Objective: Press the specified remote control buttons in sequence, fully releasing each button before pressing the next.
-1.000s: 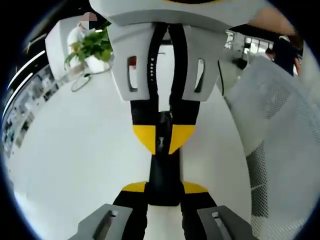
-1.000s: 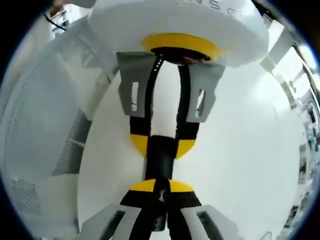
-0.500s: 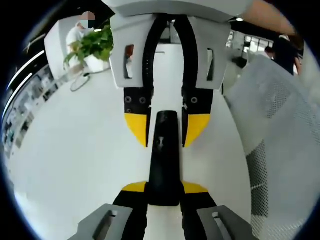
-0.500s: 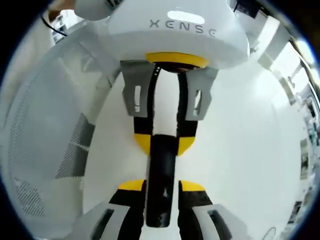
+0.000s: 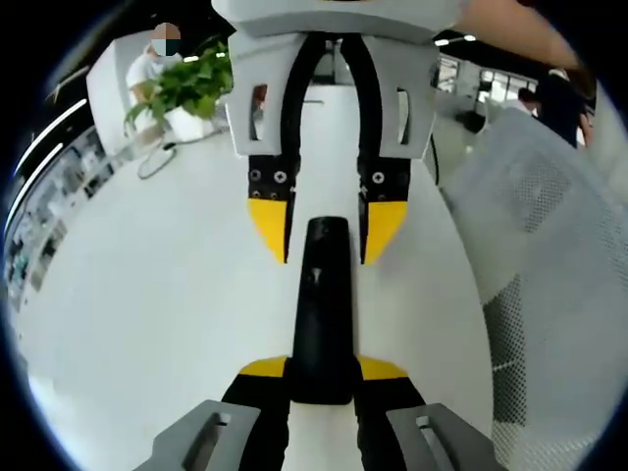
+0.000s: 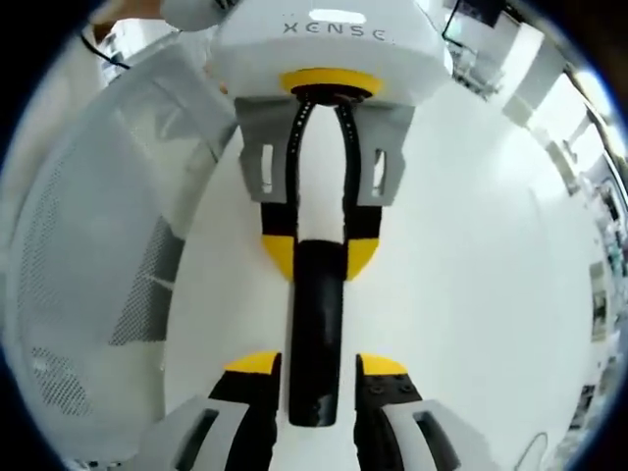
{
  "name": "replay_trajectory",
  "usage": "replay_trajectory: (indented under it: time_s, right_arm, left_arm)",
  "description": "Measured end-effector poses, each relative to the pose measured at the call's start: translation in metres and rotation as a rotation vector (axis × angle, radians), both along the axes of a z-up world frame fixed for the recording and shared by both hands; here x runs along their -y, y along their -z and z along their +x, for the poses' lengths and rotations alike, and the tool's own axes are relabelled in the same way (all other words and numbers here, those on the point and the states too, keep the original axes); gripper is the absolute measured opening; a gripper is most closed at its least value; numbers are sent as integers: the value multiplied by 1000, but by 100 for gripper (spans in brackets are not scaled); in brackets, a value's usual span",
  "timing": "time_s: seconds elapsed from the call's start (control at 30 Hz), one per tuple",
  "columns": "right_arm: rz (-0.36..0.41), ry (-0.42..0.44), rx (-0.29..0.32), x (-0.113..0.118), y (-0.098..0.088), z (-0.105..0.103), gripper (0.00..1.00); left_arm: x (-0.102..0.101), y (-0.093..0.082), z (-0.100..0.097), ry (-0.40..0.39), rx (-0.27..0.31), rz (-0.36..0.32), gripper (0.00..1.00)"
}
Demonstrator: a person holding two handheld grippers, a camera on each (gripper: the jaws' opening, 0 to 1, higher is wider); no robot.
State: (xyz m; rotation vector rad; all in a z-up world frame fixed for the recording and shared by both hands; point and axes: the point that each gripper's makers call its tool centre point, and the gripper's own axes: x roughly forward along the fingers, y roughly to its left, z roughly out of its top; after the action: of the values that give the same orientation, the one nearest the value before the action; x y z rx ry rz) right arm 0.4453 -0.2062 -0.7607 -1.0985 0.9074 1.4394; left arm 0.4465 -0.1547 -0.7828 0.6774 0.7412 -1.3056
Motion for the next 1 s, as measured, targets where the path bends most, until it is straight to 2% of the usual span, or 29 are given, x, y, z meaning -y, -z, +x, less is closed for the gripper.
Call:
replay_trajectory:
  time_s: [0.47,1.0]
  right_arm:
    - [-35,30,-10,22,3,-2,27]
    - [-67,76,-23,48,15,1,27]
  left_arm:
    - [0,2,1,0,0,6,23]
    - [0,2,0,1,-2,11,23]
